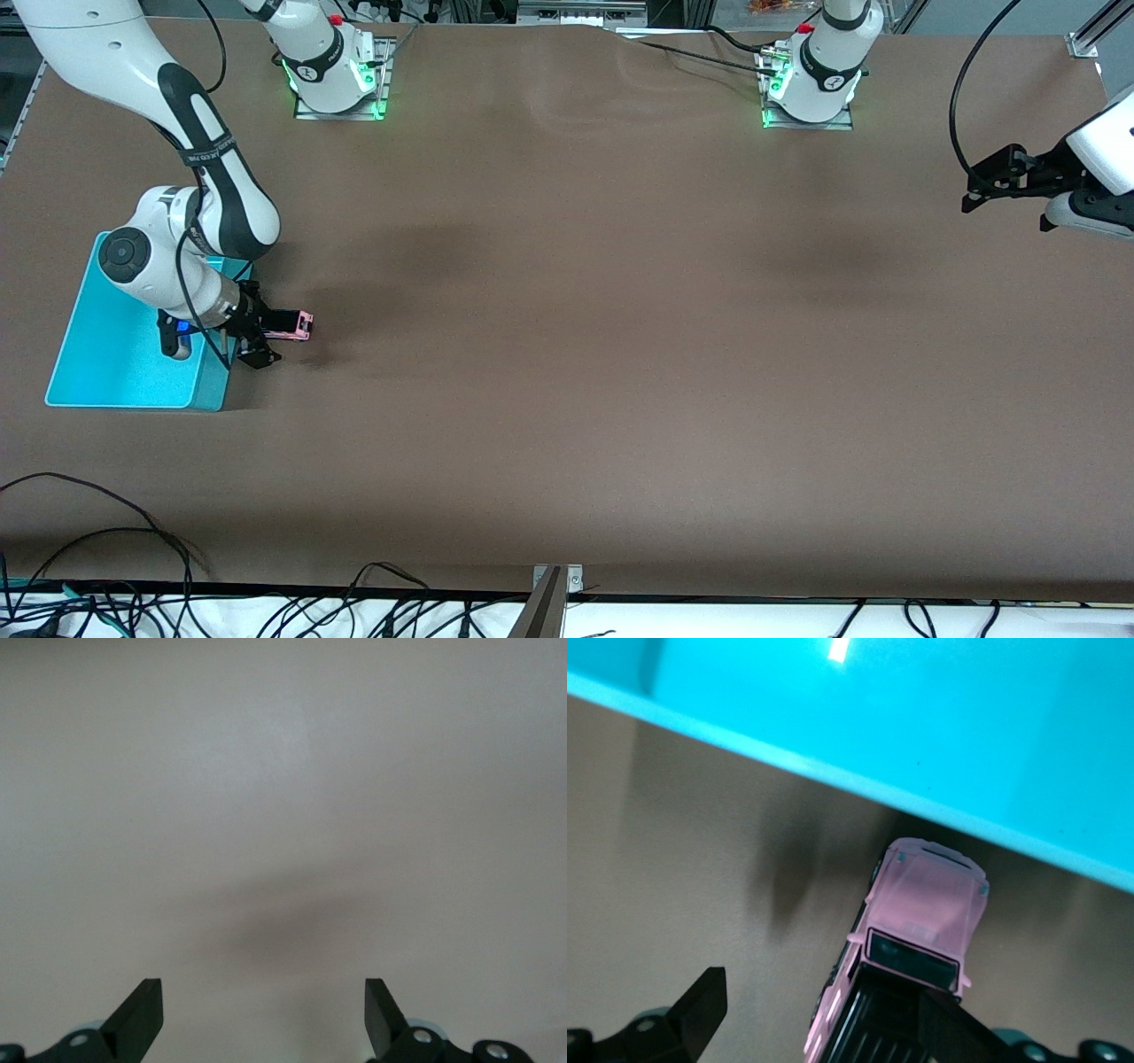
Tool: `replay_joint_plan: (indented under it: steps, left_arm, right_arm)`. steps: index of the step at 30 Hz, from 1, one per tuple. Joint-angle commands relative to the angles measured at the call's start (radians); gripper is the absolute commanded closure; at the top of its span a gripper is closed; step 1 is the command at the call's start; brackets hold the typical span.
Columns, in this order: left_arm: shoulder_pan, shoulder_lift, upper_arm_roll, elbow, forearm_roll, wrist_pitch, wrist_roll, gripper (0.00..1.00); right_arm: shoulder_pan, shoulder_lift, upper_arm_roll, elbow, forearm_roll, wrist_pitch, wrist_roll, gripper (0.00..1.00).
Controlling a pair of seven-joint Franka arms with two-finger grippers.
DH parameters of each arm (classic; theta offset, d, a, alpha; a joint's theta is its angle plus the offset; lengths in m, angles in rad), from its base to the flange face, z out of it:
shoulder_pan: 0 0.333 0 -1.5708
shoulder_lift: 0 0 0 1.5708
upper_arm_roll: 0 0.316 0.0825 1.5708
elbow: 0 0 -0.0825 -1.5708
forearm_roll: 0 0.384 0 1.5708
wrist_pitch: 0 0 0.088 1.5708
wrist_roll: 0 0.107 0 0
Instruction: Wind and store pink jeep toy
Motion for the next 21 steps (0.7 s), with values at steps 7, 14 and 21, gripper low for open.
replay_joint_plan:
  steps: [7,14,21]
  left_arm:
    - [0.018,0.046,-0.005,0.064,-0.020,-0.024,-0.011,0.00]
    - [0.018,0.049,-0.005,0.066,-0.022,-0.023,-0.011,0.00]
    - [0.018,0.053,-0.005,0.066,-0.022,-0.023,-0.011,0.00]
  right_arm:
    - [0.016,-0.051,0.002,0.002,-0.038,-0.087,0.181,0.00]
    - [0.036,-0.019,0.008,0.001,-0.144,-0.079,0.345,0.00]
    - [0.051,0.005,0.008,0.001,-0.158,-0.076,0.377,0.00]
